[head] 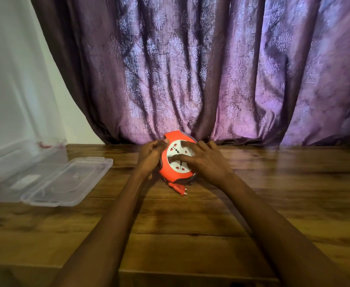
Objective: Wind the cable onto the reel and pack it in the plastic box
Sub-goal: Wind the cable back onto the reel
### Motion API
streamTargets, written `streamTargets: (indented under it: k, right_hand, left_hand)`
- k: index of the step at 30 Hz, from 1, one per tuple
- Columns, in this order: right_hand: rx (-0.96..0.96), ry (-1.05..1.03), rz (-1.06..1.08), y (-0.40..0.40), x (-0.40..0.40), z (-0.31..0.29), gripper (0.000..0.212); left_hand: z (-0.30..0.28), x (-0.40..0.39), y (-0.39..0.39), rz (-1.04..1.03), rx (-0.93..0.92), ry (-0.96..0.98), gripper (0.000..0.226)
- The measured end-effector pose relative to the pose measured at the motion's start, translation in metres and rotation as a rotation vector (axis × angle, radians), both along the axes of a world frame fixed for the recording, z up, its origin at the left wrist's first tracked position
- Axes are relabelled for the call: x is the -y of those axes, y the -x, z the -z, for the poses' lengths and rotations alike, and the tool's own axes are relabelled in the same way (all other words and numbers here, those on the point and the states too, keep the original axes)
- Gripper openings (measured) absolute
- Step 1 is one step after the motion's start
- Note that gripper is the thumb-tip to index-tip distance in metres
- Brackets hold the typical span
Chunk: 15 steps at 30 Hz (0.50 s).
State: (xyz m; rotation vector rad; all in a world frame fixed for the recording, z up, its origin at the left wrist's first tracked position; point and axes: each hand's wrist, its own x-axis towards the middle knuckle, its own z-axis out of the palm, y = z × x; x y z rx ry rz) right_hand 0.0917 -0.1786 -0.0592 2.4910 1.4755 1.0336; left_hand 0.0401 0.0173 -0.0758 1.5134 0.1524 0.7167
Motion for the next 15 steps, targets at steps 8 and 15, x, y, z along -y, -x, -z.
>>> streamTargets:
  k: [8, 15]
  right_hand:
    - [-0.023, -0.158, 0.109, 0.0, -0.005, -0.002, 0.06]
    - [-0.028, -0.242, 0.083, -0.001, -0.002, 0.0, 0.061]
  left_hand:
    - [0.0, 0.01, 0.001, -0.025, 0.08, -0.12, 0.047]
    - [0.0, 0.012, 0.002, 0.002, 0.078, -0.094, 0.015]
